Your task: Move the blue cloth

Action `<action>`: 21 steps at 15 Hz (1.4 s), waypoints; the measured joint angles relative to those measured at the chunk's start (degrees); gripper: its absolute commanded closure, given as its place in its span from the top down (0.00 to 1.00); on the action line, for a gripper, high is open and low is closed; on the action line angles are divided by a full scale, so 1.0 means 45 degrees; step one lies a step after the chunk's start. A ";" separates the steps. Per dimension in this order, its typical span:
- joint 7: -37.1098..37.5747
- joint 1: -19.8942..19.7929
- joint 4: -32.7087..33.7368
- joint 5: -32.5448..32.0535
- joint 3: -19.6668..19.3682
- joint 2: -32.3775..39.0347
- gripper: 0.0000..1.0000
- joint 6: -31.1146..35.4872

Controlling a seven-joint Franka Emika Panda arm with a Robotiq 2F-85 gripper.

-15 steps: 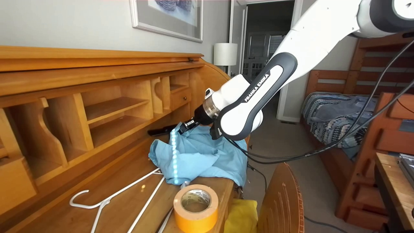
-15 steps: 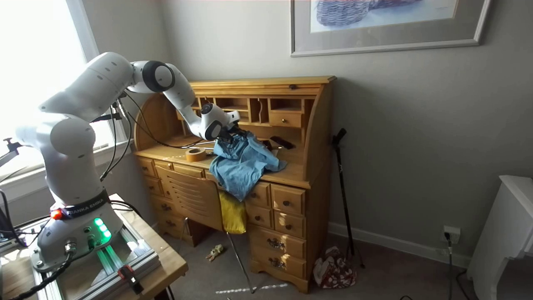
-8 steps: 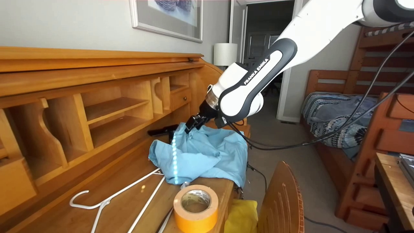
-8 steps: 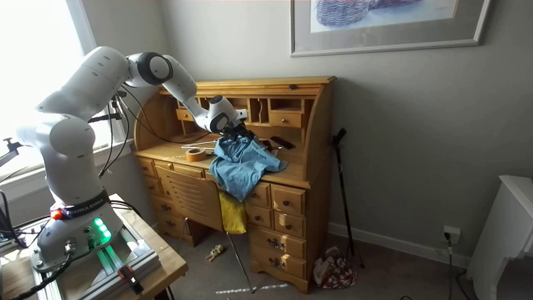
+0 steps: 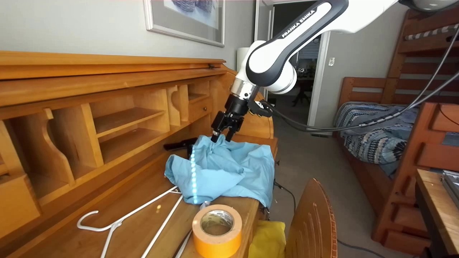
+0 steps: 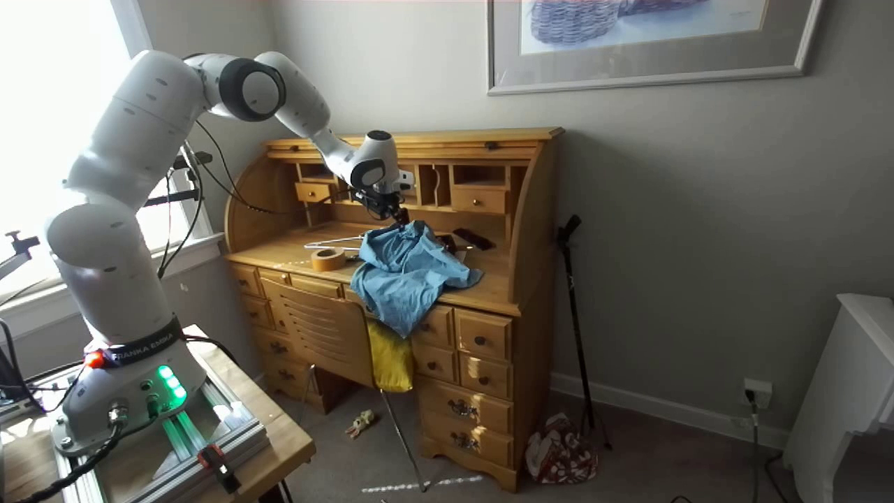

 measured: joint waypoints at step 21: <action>0.1458 0.0134 -0.2086 0.2878 -0.0454 0.0245 1.00 0.0169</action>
